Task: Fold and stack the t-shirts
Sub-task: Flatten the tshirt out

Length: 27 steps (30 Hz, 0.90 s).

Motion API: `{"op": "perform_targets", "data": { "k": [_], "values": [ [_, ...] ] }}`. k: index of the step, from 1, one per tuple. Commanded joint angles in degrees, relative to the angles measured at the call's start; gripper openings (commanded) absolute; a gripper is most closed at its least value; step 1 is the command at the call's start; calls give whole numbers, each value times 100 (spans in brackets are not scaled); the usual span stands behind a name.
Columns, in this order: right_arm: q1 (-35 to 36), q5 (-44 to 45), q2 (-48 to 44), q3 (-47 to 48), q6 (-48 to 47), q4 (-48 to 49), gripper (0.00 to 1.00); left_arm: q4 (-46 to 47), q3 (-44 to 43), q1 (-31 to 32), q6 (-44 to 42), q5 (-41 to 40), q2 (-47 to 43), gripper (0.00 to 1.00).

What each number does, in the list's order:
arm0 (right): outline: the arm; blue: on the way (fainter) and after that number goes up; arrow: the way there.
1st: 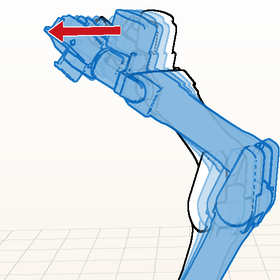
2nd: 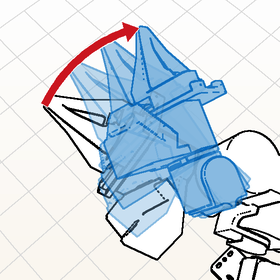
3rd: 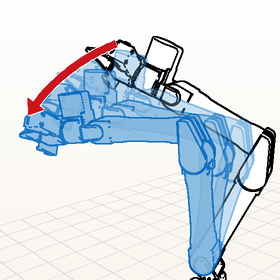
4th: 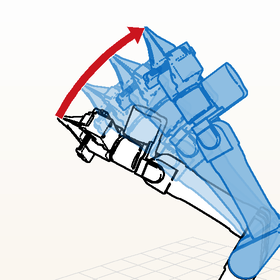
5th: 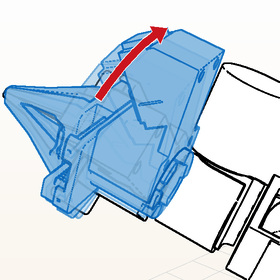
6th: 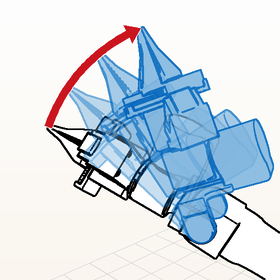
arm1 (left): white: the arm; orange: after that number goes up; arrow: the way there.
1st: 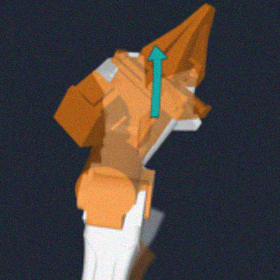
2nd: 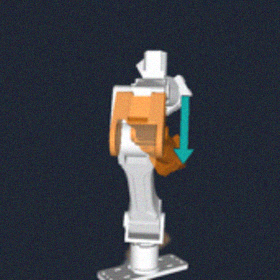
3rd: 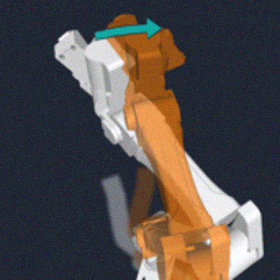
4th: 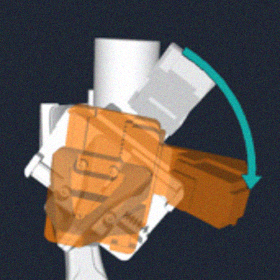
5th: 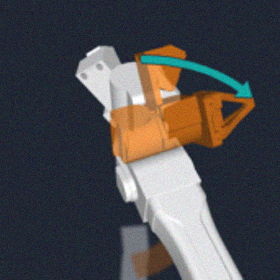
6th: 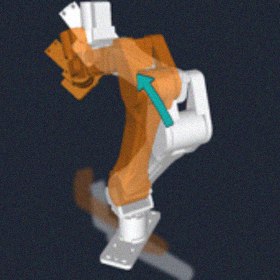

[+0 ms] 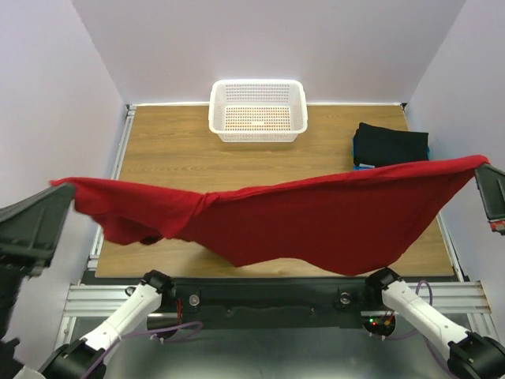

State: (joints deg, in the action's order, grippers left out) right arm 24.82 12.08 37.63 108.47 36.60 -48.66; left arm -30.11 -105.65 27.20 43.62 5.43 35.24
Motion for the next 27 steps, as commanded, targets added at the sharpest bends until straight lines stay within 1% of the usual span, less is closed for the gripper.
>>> {"op": "perform_targets", "data": {
  "k": [1,2,4,6,7,10,14,16,17,18,19,20,22,23,24,25,26,27],
  "values": [
    [5,-522,236,307,-127,305,0,77,-1070,-416,-423,722,500,0],
    [5,-513,236,289,-118,314,1,23,-1333,-626,-433,766,623,0],
    [5,-478,219,185,-109,322,0,-4,-1292,-786,-468,898,676,0],
    [5,-365,192,79,-109,357,1,31,-898,-848,-459,881,703,0],
    [5,-320,166,-70,-127,384,0,127,-531,-848,-459,846,712,0],
    [5,-40,201,-299,-179,454,0,390,-11,-848,-529,486,808,0],
    [5,619,298,-1036,-197,638,1,611,465,-839,-828,-94,1159,0],
    [5,1146,394,-1817,-188,945,1,769,772,-839,-977,-436,1344,0],
    [5,1287,455,-2055,-171,1042,1,865,1174,-848,-1013,-499,1527,0],
    [5,1419,534,-2292,-171,1252,1,971,1395,-848,-1039,-725,1616,0],
    [5,1638,744,-2773,-188,1376,1,1259,1624,-848,-1048,-1015,1695,0],
    [5,1718,842,-2987,-206,1542,1,1436,2061,-883,-1048,-1096,1870,0],
    [14,1981,1288,-3522,-197,1938,1,1874,2563,-1006,-1057,-1158,2247,0],
    [14,2070,1482,-3682,-206,2061,0,2007,2706,-1085,-1057,-1106,2398,0],
    [6,2184,1641,-3805,-197,2306,1,2157,2846,-1303,-1057,-1010,2556,0],
    [5,2368,1799,-3911,-206,2448,1,2445,2978,-1409,-1057,-861,2714,0],
    [-21,2457,2175,-4112,-232,2589,1,2622,3241,-1532,-1039,-781,3055,0],
    [-56,2501,2344,-4175,-241,2851,1,2798,3356,-1638,-1039,-711,3250,0]
  ]
}}
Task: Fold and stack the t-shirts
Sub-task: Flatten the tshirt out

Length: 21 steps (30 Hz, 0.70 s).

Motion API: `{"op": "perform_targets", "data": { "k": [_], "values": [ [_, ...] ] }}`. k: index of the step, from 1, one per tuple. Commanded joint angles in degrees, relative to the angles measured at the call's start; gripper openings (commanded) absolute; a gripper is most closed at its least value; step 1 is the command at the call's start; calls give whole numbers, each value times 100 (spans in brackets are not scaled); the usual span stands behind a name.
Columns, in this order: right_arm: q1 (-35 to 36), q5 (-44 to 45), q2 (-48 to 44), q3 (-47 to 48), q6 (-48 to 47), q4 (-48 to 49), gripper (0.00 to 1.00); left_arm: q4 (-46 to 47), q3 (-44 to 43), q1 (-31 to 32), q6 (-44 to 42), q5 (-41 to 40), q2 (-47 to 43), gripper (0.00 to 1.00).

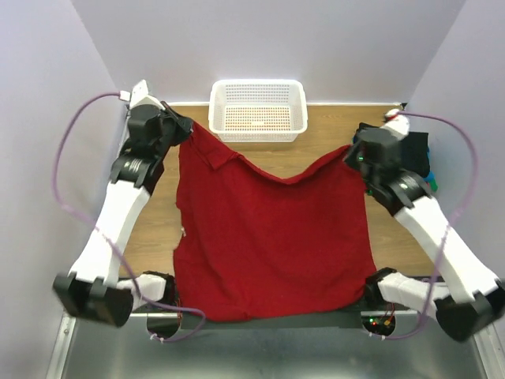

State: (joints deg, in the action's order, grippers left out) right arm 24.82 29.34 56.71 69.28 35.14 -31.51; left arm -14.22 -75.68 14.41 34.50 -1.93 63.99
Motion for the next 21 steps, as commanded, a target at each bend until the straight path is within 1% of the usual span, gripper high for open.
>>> {"op": "perform_targets", "data": {
  "k": [1,2,3,4,5,6,7,8,11,12,16,21],
  "values": [
    [-221,696,655,-309,-129,1268,1,1385,439,-561,-93,148,578,0],
    [-371,539,1023,-370,-130,1496,0,1622,527,-641,-128,332,1024,0],
    [-555,285,1244,-406,-121,1620,0,1746,537,-720,-154,473,1246,0],
    [-966,-327,1455,-441,-138,1769,1,1851,511,-851,-154,675,1474,0],
    [-1144,-620,1883,-511,-147,2101,1,1922,458,-896,-180,790,1903,0],
    [-1398,-1006,2105,-503,-173,2227,1,1992,423,-957,-207,974,2107,0],
    [-1462,-1105,2316,-416,-252,2384,1,2115,344,-1028,-216,1080,2483,0],
    [-1515,-1184,2745,-354,-305,2438,0,2160,282,-1054,-233,1168,2661,0],
    [-1673,-1448,3275,-134,-533,2570,1,2204,-7,-1142,-268,1353,3249,0],
    [-1752,-1606,3538,6,-560,2579,0,2195,-69,-1169,-268,1441,3356,0],
    [-1857,-1774,3917,226,-666,2658,1,2274,-193,-1204,-330,1398,3629,0],
    [-1902,-2046,4112,376,-763,2685,1,2265,-106,-1239,-356,1564,3612,0]
  ]
}}
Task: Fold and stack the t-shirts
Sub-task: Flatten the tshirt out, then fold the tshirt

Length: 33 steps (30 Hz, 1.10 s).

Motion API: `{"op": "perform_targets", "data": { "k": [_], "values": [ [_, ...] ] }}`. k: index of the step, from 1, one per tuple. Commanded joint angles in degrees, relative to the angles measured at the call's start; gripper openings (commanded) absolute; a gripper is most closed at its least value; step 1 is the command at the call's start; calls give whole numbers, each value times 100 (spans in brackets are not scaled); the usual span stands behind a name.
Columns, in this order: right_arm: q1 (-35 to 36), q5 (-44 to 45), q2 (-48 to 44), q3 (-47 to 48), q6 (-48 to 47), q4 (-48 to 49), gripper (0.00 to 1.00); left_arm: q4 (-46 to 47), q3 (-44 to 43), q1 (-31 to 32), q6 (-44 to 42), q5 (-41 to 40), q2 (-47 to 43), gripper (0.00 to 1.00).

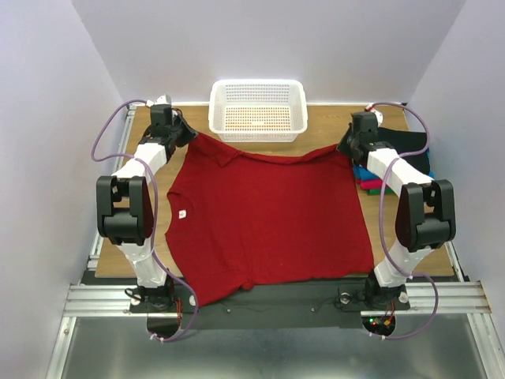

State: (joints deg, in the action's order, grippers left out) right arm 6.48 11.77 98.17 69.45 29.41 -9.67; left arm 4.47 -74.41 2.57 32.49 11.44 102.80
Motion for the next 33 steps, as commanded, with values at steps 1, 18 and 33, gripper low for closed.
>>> {"op": "perform_targets", "data": {
  "k": [1,18,33],
  "values": [
    [-77,-307,-61,324,-199,501,0,388,-171,-55,-147,227,-322,0],
    [-68,-105,-1660,-1056,-251,-52,1,-156,3283,-46,407,-476,-3731,0],
    [-77,273,-2803,-2198,-41,-676,1,-1519,5304,-11,1417,-397,-6676,0]
  ]
}}
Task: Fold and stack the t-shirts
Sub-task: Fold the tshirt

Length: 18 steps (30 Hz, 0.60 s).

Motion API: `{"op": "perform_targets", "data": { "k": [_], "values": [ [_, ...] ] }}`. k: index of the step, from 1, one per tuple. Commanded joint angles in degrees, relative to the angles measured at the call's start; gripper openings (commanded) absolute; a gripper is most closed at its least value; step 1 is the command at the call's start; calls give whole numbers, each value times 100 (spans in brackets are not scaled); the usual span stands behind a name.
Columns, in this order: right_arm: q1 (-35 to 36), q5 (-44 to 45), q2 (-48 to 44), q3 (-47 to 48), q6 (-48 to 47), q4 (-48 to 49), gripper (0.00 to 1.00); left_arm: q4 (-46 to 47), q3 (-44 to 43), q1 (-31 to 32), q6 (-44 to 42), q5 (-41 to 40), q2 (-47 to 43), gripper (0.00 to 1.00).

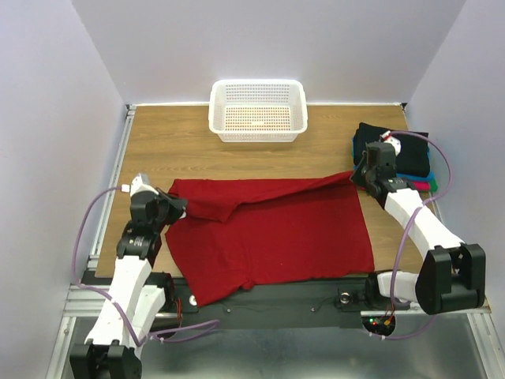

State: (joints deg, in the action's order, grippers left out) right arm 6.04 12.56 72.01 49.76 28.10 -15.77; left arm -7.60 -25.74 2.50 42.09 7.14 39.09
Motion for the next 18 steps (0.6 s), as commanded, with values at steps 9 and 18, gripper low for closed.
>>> {"op": "perform_targets", "data": {
  "k": [9,18],
  "values": [
    [-33,555,15,-669,196,-119,1,-1155,570,75,1353,-387,-657,0],
    [-33,722,68,-740,328,-233,17,-1508,667,145,1935,-1065,-1273,51]
  ]
}}
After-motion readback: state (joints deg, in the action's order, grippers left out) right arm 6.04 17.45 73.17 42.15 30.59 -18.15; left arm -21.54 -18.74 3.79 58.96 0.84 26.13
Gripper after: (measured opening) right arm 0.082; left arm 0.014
